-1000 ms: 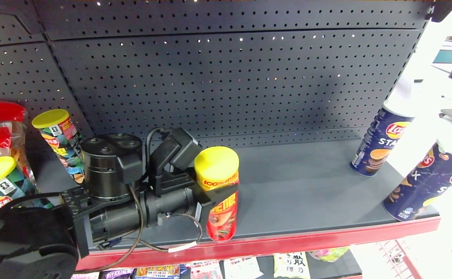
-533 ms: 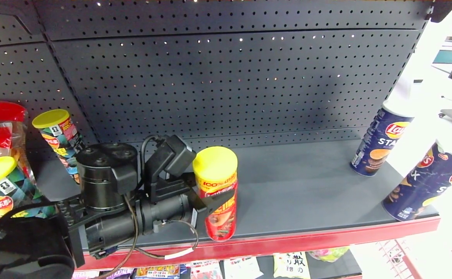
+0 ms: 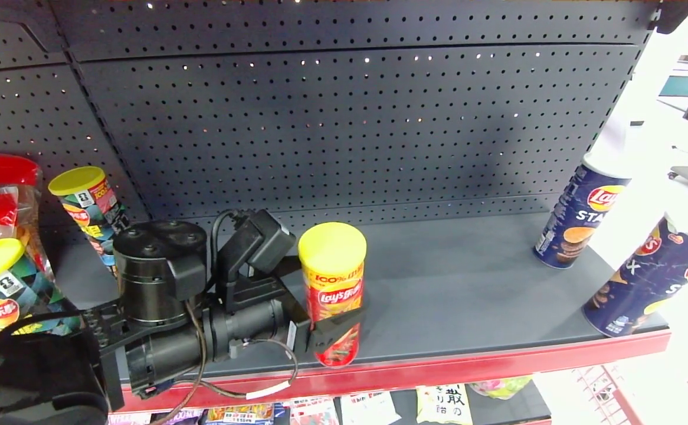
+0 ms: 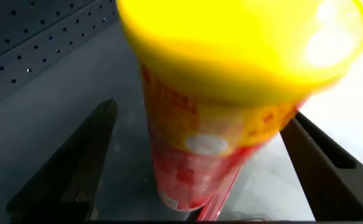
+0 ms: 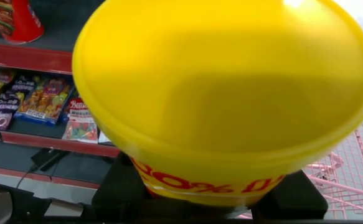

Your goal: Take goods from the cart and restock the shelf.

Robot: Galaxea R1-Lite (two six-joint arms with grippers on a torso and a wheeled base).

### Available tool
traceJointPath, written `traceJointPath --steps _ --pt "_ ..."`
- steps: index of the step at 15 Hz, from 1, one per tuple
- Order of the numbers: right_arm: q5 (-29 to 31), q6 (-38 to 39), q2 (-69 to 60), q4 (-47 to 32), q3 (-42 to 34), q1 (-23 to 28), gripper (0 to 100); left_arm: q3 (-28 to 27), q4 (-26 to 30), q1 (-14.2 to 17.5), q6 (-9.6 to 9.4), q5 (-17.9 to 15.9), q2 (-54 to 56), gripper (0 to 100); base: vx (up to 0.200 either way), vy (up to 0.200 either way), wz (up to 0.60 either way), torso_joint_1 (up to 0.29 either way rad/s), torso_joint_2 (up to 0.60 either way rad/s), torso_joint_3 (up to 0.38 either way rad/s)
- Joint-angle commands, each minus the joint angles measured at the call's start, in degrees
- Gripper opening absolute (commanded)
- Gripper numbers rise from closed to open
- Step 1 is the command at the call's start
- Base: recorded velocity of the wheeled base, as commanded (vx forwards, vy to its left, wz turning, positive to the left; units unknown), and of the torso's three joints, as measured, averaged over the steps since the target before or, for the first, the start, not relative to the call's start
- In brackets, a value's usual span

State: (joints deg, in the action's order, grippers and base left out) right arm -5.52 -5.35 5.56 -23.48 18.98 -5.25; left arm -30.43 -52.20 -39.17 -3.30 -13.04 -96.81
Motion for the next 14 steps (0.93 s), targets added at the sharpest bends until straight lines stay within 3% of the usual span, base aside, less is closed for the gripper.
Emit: traceJointPath --steps 1,3,4,6,8,10,12,14 --pt "-0.1 0.0 0.0 0.0 0.2 0.0 0 4.8 -0.1 0.3 0.05 0.0 3.6 100 0.0 0.0 0.0 0.0 0.0 0.0" --pt "-0.1 0.0 0.0 0.0 0.0 0.0 0 8.5 -0.1 0.9 0.05 0.0 6.5 100 0.0 0.0 0.0 0.0 0.0 0.0" --pt "-0.1 0.0 0.0 0.0 -0.2 0.0 0 15.0 0.0 2.6 -0.04 0.0 12.1 100 0.0 0.0 0.0 0.0 0.0 0.0" --pt "-0.3 -0.1 0.0 0.0 -0.4 0.0 0 20.0 0.1 4.6 -0.04 0.6 18.4 100 0.0 0.0 0.0 0.0 0.0 0.0" --pt "-0.5 -0.3 0.0 -0.1 -0.5 0.0 0 23.4 0.5 4.9 -0.12 3.7 25.4 100 0.0 0.0 0.0 0.0 0.0 0.0" --pt "-0.6 -0.3 0.0 -0.1 -0.4 0.0 0 26.5 2.0 4.8 -0.12 11.6 33.3 100 0.0 0.0 0.0 0.0 0.0 0.0" --pt "-0.5 -0.3 0.2 0.0 -0.4 0.1 0 27.8 9.3 4.8 -0.12 17.9 43.2 100 0.0 0.0 0.0 0.0 0.0 0.0" --pt "-0.6 -0.3 0.8 0.1 0.5 0.0 0 25.3 23.3 4.7 -0.21 18.0 55.1 100 0.0 0.0 0.0 0.0 0.0 0.0"
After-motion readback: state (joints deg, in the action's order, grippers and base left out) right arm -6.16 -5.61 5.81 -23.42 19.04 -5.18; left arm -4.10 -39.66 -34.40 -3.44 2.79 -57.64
